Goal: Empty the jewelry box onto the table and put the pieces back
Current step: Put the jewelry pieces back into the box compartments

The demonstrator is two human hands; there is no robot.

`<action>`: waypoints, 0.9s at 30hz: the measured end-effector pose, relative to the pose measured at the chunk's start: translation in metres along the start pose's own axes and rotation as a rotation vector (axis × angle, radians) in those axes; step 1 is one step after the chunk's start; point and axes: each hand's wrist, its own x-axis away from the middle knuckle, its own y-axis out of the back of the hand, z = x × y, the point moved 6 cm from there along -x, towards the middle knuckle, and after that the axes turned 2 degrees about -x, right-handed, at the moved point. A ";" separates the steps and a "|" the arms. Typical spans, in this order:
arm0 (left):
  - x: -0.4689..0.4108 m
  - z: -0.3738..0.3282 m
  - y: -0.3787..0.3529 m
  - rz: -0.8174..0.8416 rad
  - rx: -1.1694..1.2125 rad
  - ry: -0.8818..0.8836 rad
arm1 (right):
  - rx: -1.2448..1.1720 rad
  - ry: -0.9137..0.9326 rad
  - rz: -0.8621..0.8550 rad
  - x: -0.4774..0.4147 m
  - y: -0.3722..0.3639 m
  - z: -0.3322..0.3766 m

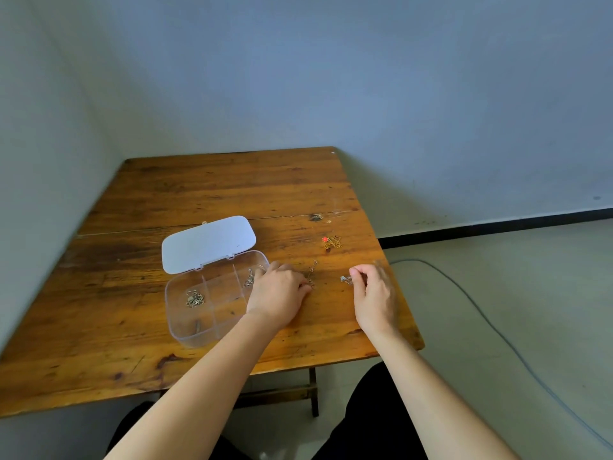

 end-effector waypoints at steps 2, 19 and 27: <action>0.001 0.000 0.003 -0.052 0.043 -0.005 | -0.042 -0.044 -0.017 -0.001 0.002 -0.001; 0.024 0.081 0.138 -0.520 1.273 0.312 | -0.843 -0.405 0.129 -0.047 0.000 0.099; 0.055 0.122 0.207 -0.646 1.365 0.225 | -0.963 -0.368 0.291 -0.046 -0.030 0.165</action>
